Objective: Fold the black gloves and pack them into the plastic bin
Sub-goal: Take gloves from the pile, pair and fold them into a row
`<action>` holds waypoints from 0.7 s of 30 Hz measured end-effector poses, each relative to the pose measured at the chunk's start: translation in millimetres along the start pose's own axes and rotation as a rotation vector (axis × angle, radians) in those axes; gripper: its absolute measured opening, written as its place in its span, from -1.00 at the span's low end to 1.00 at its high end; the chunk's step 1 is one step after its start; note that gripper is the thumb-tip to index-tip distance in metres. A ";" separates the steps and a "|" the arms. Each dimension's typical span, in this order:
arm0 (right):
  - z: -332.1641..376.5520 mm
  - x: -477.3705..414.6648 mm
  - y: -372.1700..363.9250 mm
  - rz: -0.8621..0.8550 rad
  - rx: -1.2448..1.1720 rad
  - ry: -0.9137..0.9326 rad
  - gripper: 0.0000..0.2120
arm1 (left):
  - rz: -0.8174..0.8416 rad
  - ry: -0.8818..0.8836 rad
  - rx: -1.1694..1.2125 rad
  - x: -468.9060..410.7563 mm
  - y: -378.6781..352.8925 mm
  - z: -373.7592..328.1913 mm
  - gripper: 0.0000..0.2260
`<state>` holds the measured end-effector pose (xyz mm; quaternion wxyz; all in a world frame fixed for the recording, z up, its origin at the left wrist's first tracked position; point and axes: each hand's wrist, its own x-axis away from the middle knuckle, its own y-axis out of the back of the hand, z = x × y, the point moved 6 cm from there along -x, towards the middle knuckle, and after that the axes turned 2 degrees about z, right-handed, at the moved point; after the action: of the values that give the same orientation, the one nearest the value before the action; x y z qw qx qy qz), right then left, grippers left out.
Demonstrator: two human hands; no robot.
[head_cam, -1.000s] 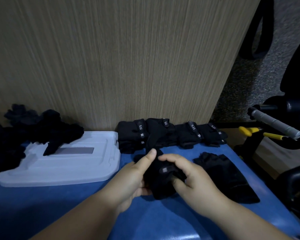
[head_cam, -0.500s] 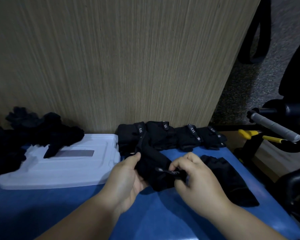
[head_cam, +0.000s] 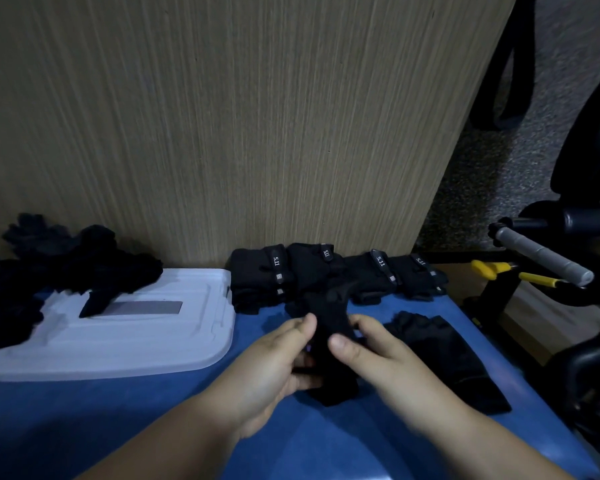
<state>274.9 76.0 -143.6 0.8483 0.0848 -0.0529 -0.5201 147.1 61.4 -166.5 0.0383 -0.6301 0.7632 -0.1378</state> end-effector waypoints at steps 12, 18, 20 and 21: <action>-2.5 -5.7 9.2 -0.086 -0.417 -0.044 -0.66 | -0.265 0.084 -0.075 -7.4 26.0 9.2 -0.47; -8.3 -6.3 6.9 -0.023 -0.393 -0.063 -0.65 | -0.019 0.101 0.179 -3.0 0.0 2.6 -0.57; -11.8 -4.8 10.6 -0.068 -0.283 -0.090 -0.63 | -0.090 0.069 0.140 -4.4 5.0 1.6 -0.66; -14.3 -4.4 14.2 -0.099 -0.185 -0.102 -0.61 | -0.145 0.068 0.127 -4.9 8.6 2.2 -0.72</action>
<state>287.9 87.5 -154.8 0.8220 -0.0179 -0.0437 -0.5675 140.5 67.2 -171.4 0.0422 -0.6751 0.7061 -0.2096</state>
